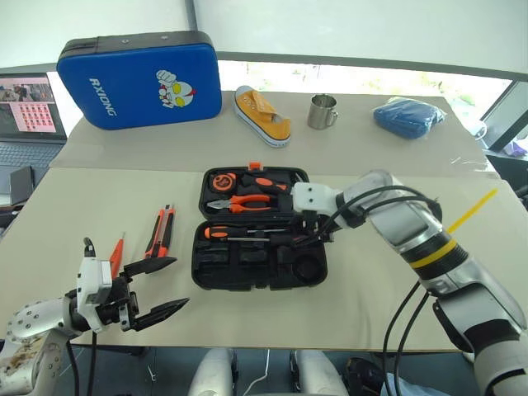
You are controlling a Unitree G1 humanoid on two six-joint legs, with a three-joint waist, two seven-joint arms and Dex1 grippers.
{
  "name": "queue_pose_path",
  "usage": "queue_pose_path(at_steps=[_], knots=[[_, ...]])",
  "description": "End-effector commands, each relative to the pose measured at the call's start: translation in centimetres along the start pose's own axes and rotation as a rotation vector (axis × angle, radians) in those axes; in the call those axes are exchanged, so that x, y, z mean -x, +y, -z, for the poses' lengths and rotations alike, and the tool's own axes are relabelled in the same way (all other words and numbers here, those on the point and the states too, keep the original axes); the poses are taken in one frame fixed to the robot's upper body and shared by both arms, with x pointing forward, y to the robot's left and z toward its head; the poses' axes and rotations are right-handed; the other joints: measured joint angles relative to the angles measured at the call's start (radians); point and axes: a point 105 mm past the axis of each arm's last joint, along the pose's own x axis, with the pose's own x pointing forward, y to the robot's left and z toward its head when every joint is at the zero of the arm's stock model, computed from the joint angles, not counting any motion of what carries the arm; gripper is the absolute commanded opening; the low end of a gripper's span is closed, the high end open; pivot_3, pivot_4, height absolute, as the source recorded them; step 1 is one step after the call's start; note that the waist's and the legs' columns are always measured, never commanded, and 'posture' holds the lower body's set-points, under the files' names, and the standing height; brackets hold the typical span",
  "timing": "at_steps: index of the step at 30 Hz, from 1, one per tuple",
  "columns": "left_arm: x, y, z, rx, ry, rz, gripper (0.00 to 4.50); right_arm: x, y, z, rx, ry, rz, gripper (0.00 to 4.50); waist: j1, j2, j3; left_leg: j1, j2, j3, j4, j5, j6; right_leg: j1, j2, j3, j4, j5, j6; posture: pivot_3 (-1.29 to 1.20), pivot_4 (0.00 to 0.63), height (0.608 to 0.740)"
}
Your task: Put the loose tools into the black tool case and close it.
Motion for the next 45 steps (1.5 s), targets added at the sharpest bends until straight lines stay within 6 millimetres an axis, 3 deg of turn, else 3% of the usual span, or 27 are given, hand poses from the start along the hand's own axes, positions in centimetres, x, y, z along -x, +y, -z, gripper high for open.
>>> queue_pose_path(at_steps=[1, 3, 4, 8, 13, 14, 29, 33, 34, 37, 39, 42, 43, 45], knots=[[-0.1, 0.3, -0.3, -0.034, -0.016, -0.009, 4.50, 2.6, -0.1, -2.2, 0.018, -0.131, -0.009, 3.28, 0.000, 0.000, 0.000, 0.000, 0.000, 0.000, 0.000, 0.000, 0.000, 0.000, 0.000, 0.000, 0.000, 0.000, 0.000, 0.00, 0.150, 0.740], [-0.1, 0.4, -0.3, -0.038, -0.021, -0.017, 4.50, 2.9, -0.2, -2.7, 0.013, -0.196, -0.002, 3.28, 0.000, 0.000, 0.000, 0.000, 0.000, 0.000, 0.000, 0.000, 0.000, 0.000, 0.000, 0.000, 0.000, 0.000, 0.000, 0.00, 0.150, 0.740], [-0.1, 0.5, -0.3, -0.039, -0.023, -0.020, 4.50, 2.8, -0.4, -2.9, 0.012, -0.222, 0.015, 3.04, 0.000, 0.000, 0.000, 0.000, 0.000, 0.000, 0.000, 0.000, 0.000, 0.000, 0.000, 0.000, 0.000, 0.000, 0.000, 0.00, 0.150, 0.740], [-0.2, 0.5, -0.2, -0.039, -0.029, -0.025, 4.50, 1.0, -0.9, -3.2, -0.010, -0.366, 0.067, 1.89, -0.005, -0.001, -0.001, 0.001, 0.002, 0.000, 0.000, 0.000, 0.000, 0.001, 0.002, 0.000, 0.000, 0.001, -0.001, 0.00, 0.150, 0.740], [-0.3, 0.6, -0.2, -0.040, -0.025, -0.027, 4.50, -1.4, -0.6, -2.0, -0.062, -0.391, 0.077, 0.14, -0.003, -0.001, 0.000, 0.000, 0.001, 0.000, 0.000, 0.000, 0.000, 0.000, 0.001, 0.000, 0.001, 0.001, -0.001, 0.00, 0.150, 0.740], [-0.3, 0.6, -0.2, -0.042, -0.023, -0.027, 4.50, -2.1, -0.4, -1.6, -0.070, -0.386, 0.072, 0.04, -0.003, -0.001, 0.000, 0.000, 0.001, 0.000, 0.000, 0.000, 0.000, 0.000, 0.001, 0.000, 0.001, 0.001, -0.001, 0.00, 0.150, 0.740], [-0.4, 1.0, -0.3, -0.051, -0.008, -0.047, 4.50, -6.3, 1.8, 1.7, -0.036, -0.264, 0.007, 0.04, -0.004, -0.001, -0.001, 0.004, 0.002, 0.000, 0.000, 0.000, 0.000, 0.003, 0.003, 0.000, 0.001, 0.001, -0.001, 0.00, 0.150, 0.740], [-0.3, 1.3, -0.3, -0.046, -0.008, -0.079, 4.50, -6.6, 1.4, 0.9, -0.013, -0.300, 0.043, 0.04, -0.005, -0.002, -0.002, 0.016, 0.002, 0.001, -0.003, 0.000, 0.000, 0.015, 0.003, 0.000, -0.002, 0.001, -0.001, 0.00, 0.150, 0.740], [-0.3, 1.3, -0.3, -0.045, -0.011, -0.089, 4.50, -6.4, 1.2, 0.5, -0.013, -0.330, 0.056, 0.04, -0.007, -0.003, -0.002, 0.020, 0.002, 0.001, -0.005, -0.001, 0.000, 0.018, 0.003, 0.000, -0.002, 0.001, -0.001, 0.00, 0.150, 0.740], [0.7, 2.0, -0.7, -0.035, -0.029, -0.169, 4.50, -3.2, 0.6, -3.3, 0.004, -0.599, 0.086, 0.04, -0.013, -0.003, -0.002, 0.022, 0.003, 0.002, -0.006, 0.000, 0.000, 0.018, 0.004, 0.000, -0.002, 0.001, -0.002, 0.00, 0.150, 0.740], [1.5, 2.4, -0.8, -0.023, -0.035, -0.220, 4.50, -1.7, 1.1, -4.2, -0.029, -0.686, 0.060, 0.04, -0.016, -0.002, -0.001, 0.020, 0.004, 0.001, -0.007, 0.000, 0.000, 0.016, 0.005, 0.000, -0.001, 0.001, -0.003, 0.00, 0.150, 0.740], [6.0, 4.0, 0.0, 0.014, 0.000, -0.508, 4.50, 1.7, 2.4, -3.7, 0.015, -0.792, 0.155, 0.83, -0.014, -0.002, -0.001, 0.016, 0.005, 0.000, -0.007, 0.000, -0.001, 0.013, 0.003, -0.001, -0.001, 0.001, -0.003, 0.00, 0.150, 0.740], [7.2, 3.9, 0.2, 0.021, 0.007, -0.564, 4.50, 2.5, 2.9, -3.3, 0.016, -0.814, 0.186, 1.35, -0.014, -0.002, -0.001, 0.016, 0.004, -0.001, -0.007, -0.001, -0.001, 0.013, 0.001, -0.003, -0.002, 0.001, -0.003, 0.00, 0.150, 0.740], [9.0, 3.4, 0.6, 0.029, 0.022, -0.643, 4.50, 3.8, 3.9, -2.7, 0.020, -0.864, 0.233, 1.84, -0.014, -0.002, -0.001, 0.017, 0.004, 0.000, -0.007, -0.002, -0.002, 0.014, -0.002, -0.005, -0.002, 0.001, -0.003, 0.00, 0.150, 0.740]])
